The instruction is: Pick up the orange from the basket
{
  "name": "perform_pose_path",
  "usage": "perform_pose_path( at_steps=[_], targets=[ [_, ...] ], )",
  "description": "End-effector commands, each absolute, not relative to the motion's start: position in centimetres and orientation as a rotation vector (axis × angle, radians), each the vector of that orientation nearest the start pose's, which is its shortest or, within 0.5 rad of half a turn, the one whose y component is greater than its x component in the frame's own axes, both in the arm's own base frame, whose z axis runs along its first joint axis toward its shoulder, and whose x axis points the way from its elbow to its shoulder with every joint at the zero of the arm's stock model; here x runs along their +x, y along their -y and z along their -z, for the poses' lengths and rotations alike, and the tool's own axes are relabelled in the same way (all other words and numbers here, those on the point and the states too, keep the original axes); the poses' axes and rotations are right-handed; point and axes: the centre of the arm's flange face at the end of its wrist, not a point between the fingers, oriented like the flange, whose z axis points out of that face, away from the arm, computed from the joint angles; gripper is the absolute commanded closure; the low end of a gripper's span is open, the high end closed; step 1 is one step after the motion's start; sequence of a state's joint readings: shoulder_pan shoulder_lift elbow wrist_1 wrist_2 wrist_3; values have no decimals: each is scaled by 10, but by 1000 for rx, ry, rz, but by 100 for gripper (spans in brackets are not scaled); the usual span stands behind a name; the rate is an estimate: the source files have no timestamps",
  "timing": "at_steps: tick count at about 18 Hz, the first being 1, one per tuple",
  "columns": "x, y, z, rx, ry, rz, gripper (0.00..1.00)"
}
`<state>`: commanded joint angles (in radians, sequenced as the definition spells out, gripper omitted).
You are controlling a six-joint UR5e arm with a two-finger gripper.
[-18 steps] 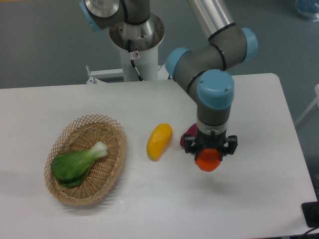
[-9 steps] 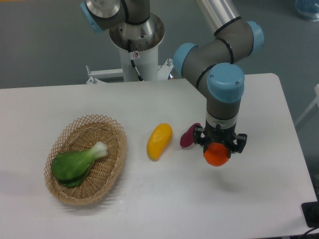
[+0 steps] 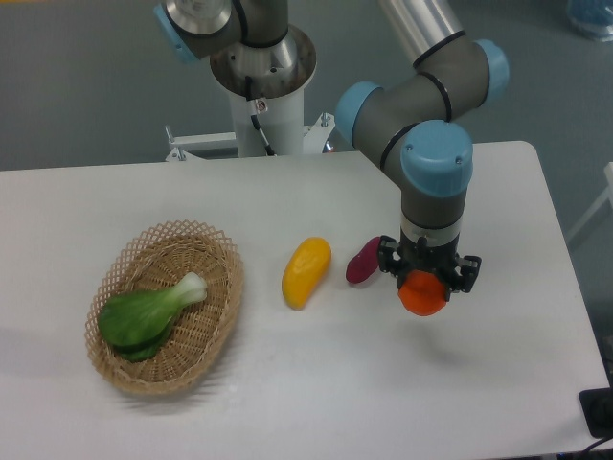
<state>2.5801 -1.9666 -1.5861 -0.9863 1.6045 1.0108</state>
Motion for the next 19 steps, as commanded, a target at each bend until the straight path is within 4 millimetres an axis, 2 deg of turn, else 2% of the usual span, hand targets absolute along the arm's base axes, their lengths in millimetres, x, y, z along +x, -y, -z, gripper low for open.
perform_pose_path(
  at_steps=[19],
  targets=[
    [-473,-445,-315,-3089,10,-271,31]
  ],
)
